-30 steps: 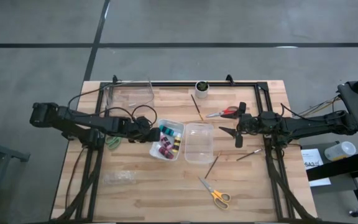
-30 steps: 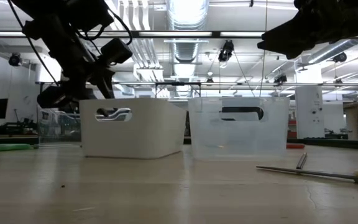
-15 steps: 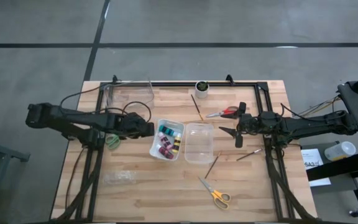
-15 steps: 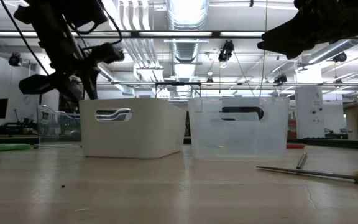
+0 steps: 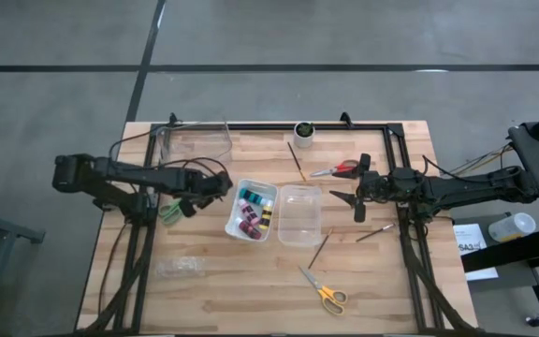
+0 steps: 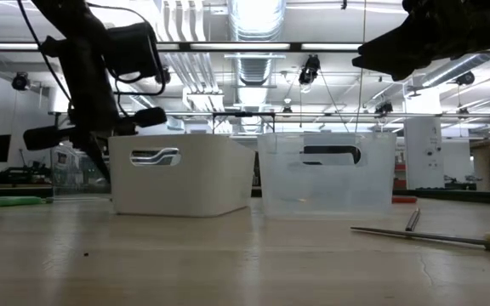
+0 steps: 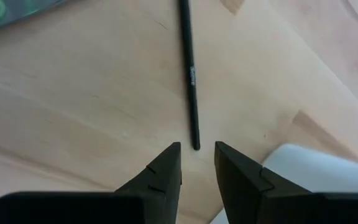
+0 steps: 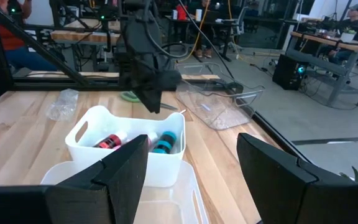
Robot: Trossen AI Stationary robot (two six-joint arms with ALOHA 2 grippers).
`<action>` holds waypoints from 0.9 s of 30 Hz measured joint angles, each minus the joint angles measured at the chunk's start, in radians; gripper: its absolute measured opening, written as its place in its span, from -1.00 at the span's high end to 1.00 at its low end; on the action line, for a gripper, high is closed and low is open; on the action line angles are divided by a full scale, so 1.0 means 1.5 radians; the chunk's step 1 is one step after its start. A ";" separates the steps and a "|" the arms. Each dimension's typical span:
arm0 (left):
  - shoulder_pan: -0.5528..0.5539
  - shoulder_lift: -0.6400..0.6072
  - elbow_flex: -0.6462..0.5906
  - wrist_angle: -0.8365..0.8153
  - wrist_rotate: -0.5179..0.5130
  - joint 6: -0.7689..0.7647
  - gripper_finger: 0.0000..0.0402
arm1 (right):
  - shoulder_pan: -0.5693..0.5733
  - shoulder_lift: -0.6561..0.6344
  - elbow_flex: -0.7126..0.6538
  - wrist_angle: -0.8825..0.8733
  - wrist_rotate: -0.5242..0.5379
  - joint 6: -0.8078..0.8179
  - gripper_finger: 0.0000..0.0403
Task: Pick & Place Paint Supplies
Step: Put the silver paint brush into the bottom transparent bin
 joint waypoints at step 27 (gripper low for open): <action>0.060 0.110 0.001 0.063 0.004 -0.004 0.49 | 0.000 0.000 0.000 0.000 0.000 0.000 -0.21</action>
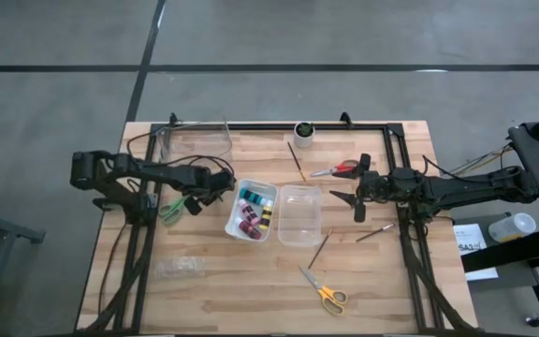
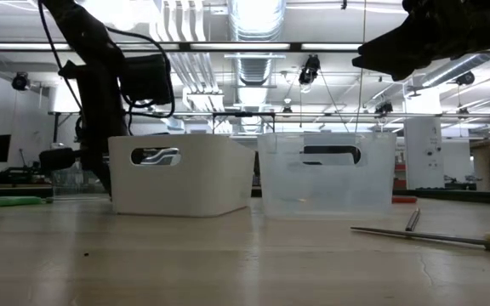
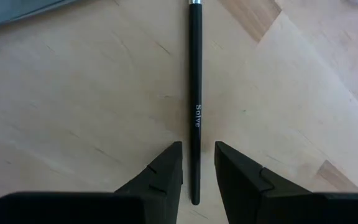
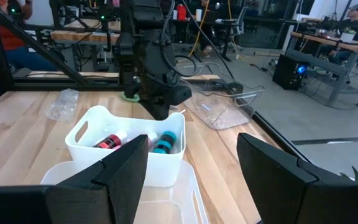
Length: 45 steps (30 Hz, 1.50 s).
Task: Pick & Place Paint Supplies
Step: Put the silver paint brush into the bottom transparent bin
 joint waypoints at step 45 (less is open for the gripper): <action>0.002 -0.023 0.045 -0.071 0.049 0.056 0.99 | 0.000 0.000 0.000 0.000 0.000 0.000 -0.21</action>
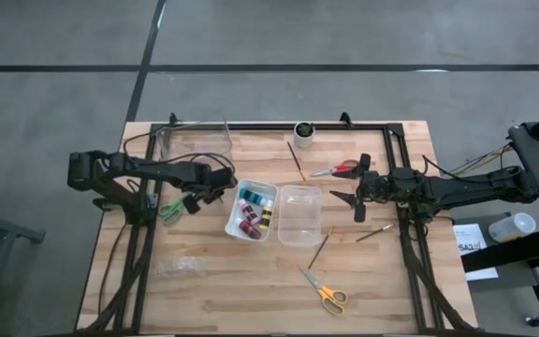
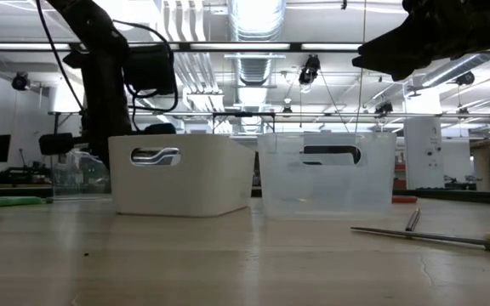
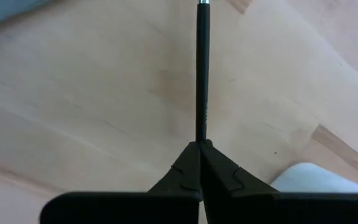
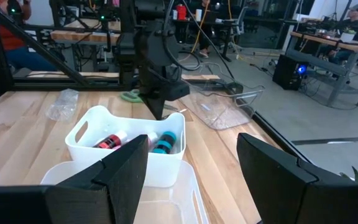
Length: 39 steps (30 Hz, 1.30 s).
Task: Pick & Place Paint Supplies
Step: Put the silver paint brush into the bottom transparent bin
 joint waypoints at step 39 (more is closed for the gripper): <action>-0.124 -0.003 0.145 -0.199 -0.028 0.124 0.99 | 0.000 0.000 0.000 0.000 0.000 0.000 -0.21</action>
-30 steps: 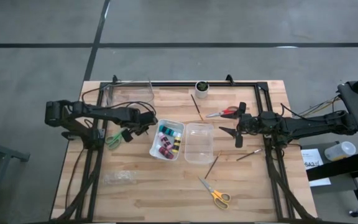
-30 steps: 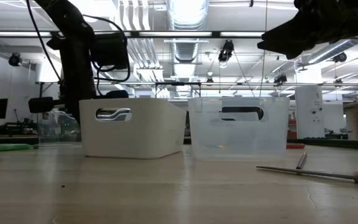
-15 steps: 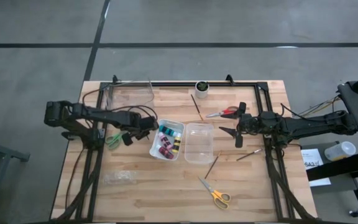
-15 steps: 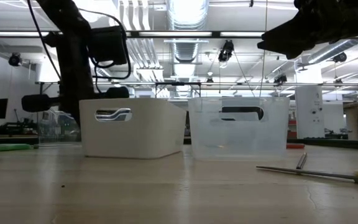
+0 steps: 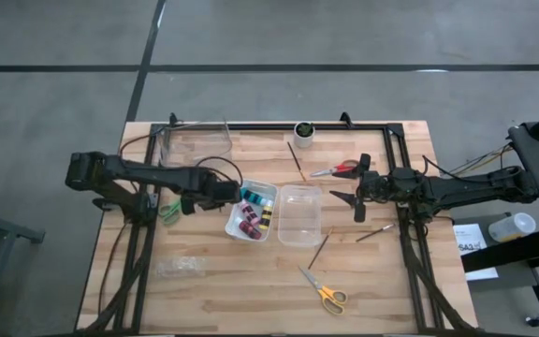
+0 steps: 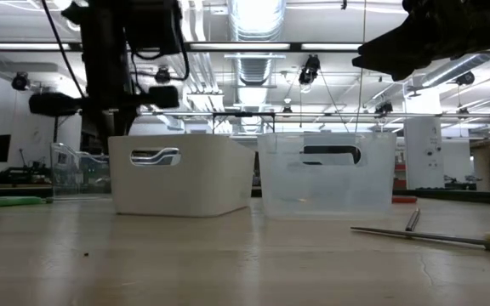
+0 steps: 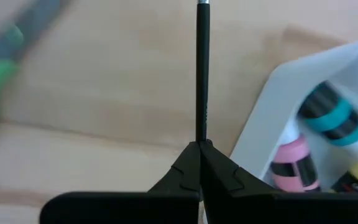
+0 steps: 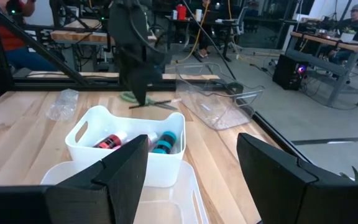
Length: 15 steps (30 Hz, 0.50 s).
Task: Pick & Place Paint Supplies
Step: Put the silver paint brush into the bottom transparent bin
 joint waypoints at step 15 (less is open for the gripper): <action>-0.004 0.000 0.158 0.060 -0.164 0.227 0.99 | 0.000 0.000 0.000 0.000 0.000 0.000 -0.21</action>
